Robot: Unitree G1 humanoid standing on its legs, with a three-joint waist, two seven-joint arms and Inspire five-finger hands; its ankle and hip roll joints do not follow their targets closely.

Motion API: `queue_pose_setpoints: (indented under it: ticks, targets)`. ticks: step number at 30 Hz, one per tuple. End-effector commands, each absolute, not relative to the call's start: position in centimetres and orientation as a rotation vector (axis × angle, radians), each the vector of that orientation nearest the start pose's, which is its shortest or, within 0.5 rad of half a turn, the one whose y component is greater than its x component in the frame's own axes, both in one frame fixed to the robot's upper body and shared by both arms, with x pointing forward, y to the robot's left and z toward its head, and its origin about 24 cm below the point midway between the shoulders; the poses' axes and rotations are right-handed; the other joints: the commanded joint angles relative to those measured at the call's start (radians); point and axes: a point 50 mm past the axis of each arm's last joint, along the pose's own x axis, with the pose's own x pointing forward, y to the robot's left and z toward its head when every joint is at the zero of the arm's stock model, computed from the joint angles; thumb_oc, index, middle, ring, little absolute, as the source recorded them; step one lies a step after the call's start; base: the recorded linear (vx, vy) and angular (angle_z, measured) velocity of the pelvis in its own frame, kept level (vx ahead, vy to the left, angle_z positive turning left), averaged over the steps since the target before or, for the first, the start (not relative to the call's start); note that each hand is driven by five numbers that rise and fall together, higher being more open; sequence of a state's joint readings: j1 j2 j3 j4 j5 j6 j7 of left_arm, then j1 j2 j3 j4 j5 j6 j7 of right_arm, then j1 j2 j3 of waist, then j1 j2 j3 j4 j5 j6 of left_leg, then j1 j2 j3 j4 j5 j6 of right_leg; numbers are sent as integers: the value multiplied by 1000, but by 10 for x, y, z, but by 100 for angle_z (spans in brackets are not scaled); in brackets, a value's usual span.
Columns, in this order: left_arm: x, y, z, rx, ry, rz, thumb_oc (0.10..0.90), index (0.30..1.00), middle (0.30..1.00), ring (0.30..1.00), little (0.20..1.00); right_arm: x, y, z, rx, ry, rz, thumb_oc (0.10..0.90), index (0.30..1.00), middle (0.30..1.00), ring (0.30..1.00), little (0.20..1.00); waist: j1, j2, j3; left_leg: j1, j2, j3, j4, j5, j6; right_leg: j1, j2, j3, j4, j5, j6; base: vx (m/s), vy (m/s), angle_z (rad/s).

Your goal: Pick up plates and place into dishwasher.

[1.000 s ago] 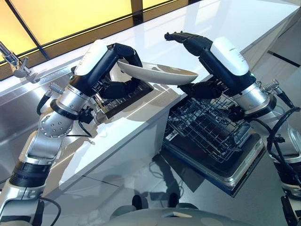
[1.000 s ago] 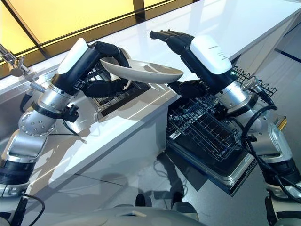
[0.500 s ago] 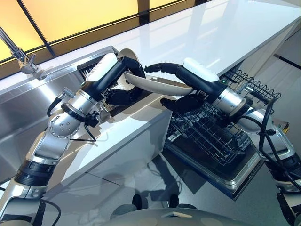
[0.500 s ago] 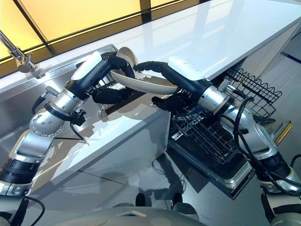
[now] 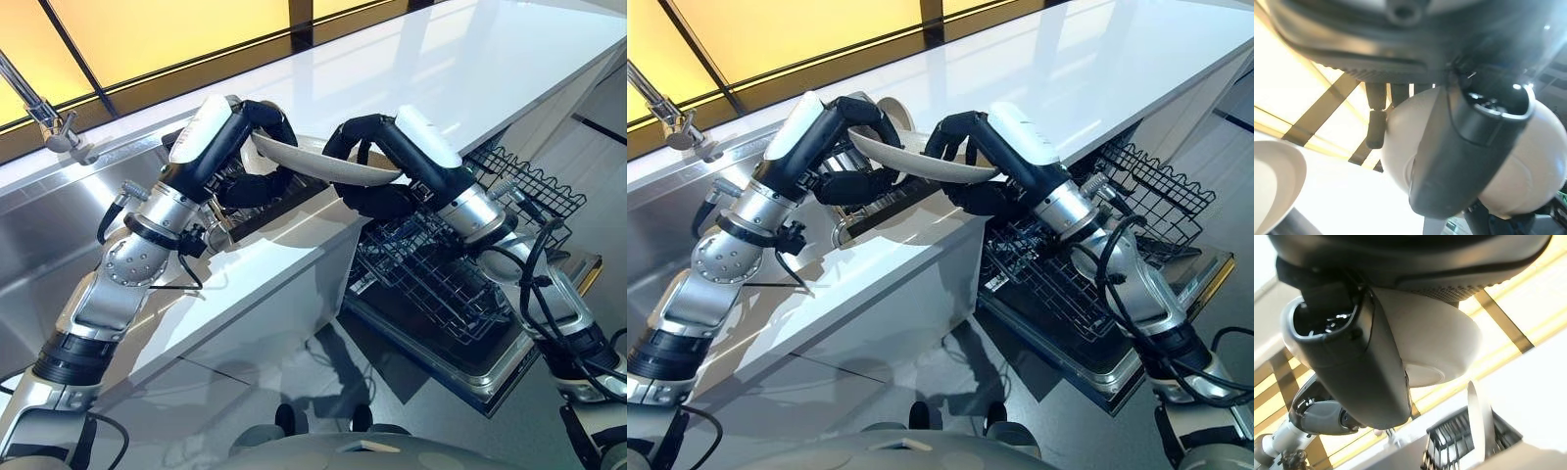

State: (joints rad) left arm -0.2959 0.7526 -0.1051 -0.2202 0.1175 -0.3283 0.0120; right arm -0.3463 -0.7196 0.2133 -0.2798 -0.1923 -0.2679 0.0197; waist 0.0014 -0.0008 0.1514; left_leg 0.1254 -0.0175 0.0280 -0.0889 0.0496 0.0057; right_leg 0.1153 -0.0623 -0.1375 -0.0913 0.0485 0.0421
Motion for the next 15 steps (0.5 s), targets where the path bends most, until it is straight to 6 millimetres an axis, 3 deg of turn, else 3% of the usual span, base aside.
queue_pose_setpoints:
  ticks: [1,6,15]
  targets:
    - [269,211,237,809,-872,-31,800,900,900,900,900,259,-210,269,-714,-1046,-212,100,300,300,300,200,13,14,-65,21,-63,-8,11,-120,41,-12,61,-28,109,-133,25,0,0,0]
    - [270,237,234,849,-806,98,800,900,900,900,900,265,-251,256,-546,-926,-424,100,300,300,300,200,13,17,-68,31,-61,-9,9,-132,41,-3,63,-31,110,-146,26,29,-19,3]
    - [266,283,222,837,-667,248,800,900,900,900,900,262,-332,204,-475,-571,-807,100,300,300,300,200,8,22,-66,35,-57,-13,7,-134,43,-2,65,-17,117,-154,23,19,-11,1]
